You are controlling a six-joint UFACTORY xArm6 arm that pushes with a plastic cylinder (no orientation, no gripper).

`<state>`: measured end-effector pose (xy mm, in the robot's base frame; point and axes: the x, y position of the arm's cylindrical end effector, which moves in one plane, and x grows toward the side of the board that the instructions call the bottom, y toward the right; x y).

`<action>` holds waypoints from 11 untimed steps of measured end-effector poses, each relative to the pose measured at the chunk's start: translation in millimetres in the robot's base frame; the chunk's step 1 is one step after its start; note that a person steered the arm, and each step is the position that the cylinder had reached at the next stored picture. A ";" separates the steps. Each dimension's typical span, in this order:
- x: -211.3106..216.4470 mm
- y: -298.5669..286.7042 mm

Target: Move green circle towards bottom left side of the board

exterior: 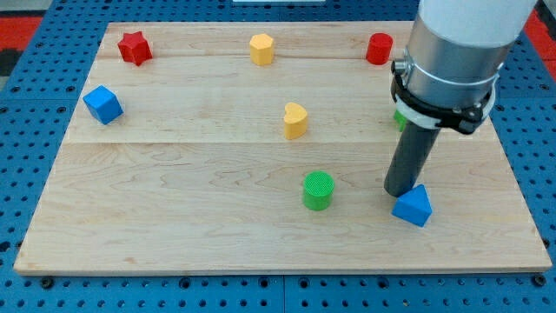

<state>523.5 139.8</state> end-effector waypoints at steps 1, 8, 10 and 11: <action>-3.1 4.6; -11.3 -39.6; -11.3 -39.7; -11.3 -39.7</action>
<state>512.2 100.1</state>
